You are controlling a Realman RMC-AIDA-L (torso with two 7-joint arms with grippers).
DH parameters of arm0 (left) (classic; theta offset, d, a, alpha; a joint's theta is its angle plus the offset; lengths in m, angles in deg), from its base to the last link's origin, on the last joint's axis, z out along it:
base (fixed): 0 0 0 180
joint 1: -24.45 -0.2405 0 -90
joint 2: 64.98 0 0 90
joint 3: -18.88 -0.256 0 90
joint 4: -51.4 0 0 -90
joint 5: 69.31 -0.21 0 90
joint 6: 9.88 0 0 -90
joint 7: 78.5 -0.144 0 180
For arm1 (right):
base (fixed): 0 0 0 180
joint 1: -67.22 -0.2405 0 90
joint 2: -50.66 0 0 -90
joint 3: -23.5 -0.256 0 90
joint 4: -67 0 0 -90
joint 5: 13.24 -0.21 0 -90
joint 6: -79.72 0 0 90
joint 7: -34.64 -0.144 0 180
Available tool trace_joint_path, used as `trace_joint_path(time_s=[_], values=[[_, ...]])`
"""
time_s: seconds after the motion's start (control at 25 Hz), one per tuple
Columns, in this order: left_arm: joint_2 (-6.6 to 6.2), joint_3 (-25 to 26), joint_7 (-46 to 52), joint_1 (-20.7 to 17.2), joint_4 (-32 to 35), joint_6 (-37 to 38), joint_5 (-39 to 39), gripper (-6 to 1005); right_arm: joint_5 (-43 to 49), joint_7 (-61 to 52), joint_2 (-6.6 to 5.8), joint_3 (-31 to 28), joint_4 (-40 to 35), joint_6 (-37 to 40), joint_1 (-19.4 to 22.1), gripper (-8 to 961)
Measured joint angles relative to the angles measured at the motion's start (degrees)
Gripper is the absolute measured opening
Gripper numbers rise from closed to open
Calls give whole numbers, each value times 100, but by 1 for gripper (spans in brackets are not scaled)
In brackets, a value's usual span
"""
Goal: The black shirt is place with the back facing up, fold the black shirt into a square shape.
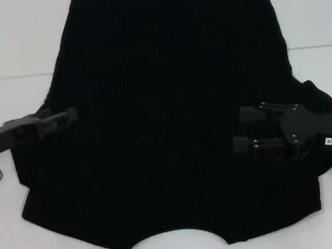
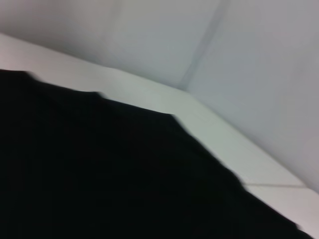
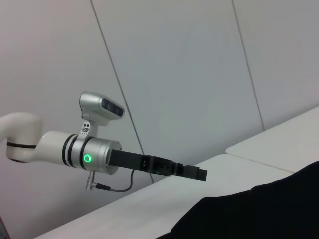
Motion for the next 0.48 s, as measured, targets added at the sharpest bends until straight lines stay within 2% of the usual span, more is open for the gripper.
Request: trace_joint_path(time_s=[0.32, 0.48], values=[[-30, 46, 1474, 36, 208, -1360, -832, 888, -26, -103, 131, 7, 19, -233, -109, 926], [-47, 24, 1895, 85, 216, -1724, -1201, 888, -26, -144, 176, 29, 27, -305, -167, 926]])
